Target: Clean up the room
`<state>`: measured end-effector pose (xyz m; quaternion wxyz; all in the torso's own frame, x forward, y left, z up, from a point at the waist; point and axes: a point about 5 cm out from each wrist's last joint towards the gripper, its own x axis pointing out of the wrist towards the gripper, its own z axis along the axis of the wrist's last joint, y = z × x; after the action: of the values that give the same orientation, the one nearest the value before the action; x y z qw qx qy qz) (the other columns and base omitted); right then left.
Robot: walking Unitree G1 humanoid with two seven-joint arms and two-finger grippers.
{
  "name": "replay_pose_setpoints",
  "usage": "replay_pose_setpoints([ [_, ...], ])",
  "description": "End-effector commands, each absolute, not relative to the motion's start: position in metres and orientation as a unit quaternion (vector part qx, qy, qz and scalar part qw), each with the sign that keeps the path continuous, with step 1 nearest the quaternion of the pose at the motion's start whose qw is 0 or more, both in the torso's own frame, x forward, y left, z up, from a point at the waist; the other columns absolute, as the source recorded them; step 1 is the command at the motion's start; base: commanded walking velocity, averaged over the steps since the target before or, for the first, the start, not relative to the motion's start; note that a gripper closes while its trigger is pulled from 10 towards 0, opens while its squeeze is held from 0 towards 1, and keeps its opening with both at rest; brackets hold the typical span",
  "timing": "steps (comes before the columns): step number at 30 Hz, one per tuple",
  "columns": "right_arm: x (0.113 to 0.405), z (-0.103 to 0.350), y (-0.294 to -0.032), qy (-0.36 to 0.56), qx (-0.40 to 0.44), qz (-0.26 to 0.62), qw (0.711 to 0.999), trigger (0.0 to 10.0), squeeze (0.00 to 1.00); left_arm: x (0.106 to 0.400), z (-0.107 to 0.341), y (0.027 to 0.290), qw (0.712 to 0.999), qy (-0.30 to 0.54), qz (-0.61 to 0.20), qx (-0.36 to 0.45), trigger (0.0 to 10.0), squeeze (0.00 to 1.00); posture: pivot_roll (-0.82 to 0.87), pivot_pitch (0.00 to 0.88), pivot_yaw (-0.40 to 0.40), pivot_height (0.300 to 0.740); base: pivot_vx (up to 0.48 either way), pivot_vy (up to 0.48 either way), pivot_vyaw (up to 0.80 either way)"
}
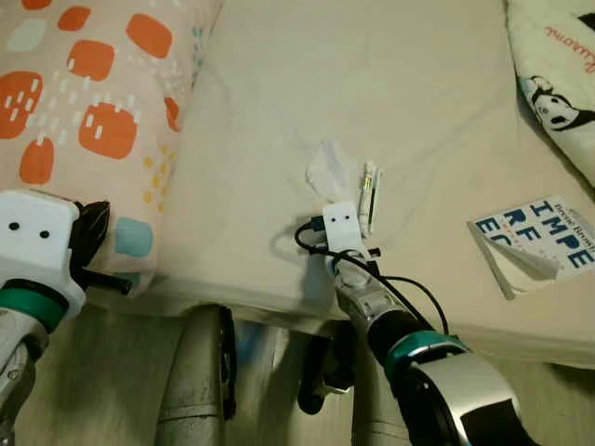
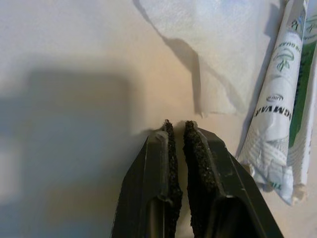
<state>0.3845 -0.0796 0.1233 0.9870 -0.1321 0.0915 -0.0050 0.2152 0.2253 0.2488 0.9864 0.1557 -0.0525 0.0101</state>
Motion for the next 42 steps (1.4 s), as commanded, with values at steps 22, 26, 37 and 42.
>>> replay_pose_setpoints([
  [22, 0.395, 0.151, -0.094, 0.002, -0.125, 0.009, 0.992, 10.0, 0.81, 0.224, 0.245, 0.212, 0.989, -0.043, -0.019, 0.141, 10.0, 0.00, 0.35, 0.497, -0.045, 0.616, 0.000, 0.000, 0.00],
  [26, 0.393, 0.142, -0.122, 0.019, -0.081, -0.035, 0.996, 10.0, 0.00, 0.229, 0.244, 0.210, 0.990, -0.047, -0.025, 0.134, 10.0, 0.00, 0.32, 0.481, -0.040, 0.616, 0.000, 0.000, 0.00],
  [37, 0.383, 0.122, -0.166, 0.044, -0.080, -0.093, 0.991, 10.0, 1.00, 0.253, 0.246, 0.198, 0.987, -0.051, -0.078, 0.129, 10.0, 0.00, 0.25, 0.471, 0.037, 0.616, 0.000, 0.000, 0.00],
  [42, 0.379, 0.105, -0.154, 0.102, -0.041, -0.048, 0.993, 10.0, 0.00, 0.258, 0.245, 0.192, 0.987, -0.050, -0.090, 0.126, 10.0, 0.00, 0.25, 0.480, 0.044, 0.616, 0.000, 0.000, 0.00],
])
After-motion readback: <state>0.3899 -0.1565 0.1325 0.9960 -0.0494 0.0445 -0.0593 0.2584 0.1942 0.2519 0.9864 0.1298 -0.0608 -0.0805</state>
